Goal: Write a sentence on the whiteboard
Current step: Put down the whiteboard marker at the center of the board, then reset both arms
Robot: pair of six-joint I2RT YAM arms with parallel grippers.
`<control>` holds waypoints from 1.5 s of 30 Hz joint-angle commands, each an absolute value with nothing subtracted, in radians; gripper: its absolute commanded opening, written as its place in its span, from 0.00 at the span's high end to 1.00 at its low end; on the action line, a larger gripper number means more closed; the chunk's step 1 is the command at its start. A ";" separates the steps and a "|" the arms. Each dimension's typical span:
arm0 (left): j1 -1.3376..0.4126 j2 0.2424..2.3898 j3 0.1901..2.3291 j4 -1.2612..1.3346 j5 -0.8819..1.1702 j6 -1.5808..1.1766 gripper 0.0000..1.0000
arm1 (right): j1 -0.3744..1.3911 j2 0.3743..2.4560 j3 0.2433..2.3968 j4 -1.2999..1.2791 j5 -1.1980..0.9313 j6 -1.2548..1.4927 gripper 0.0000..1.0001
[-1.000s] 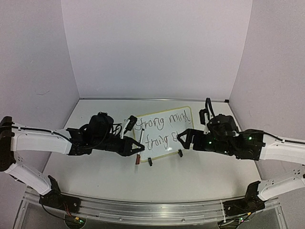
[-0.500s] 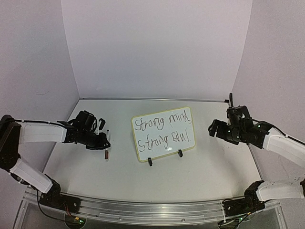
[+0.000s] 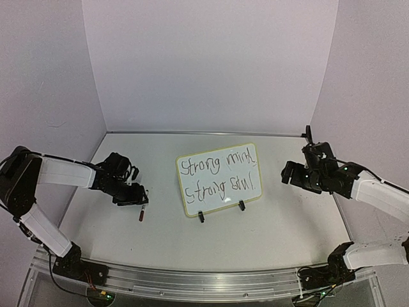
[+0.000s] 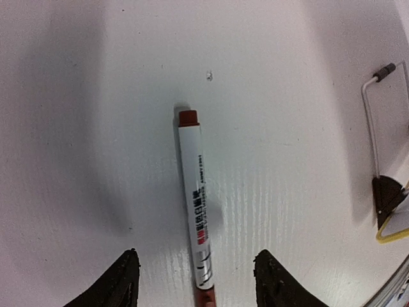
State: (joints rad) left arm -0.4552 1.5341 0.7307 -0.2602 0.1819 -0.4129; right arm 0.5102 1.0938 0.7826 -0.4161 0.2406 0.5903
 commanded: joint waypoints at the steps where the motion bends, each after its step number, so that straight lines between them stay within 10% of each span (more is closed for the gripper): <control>1: -0.426 1.501 0.757 -0.243 0.140 -0.388 0.19 | 0.503 1.118 0.807 -0.420 0.313 0.538 0.02; 17: -0.058 1.317 0.861 -0.058 -0.036 -0.309 0.05 | 0.115 1.117 0.735 -0.050 0.051 0.311 0.02; 30: -0.058 1.119 0.413 0.571 -0.404 -0.139 0.01 | 0.103 0.930 0.192 0.725 0.251 0.041 0.02; 45: -0.058 1.199 0.342 0.663 -0.440 -0.135 0.01 | 0.104 0.919 0.117 0.797 0.239 0.048 0.02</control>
State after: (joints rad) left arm -0.0573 1.1819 0.3439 0.5824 -0.4241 -0.1529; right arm 0.1070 0.9369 0.1192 0.7439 0.2372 0.0521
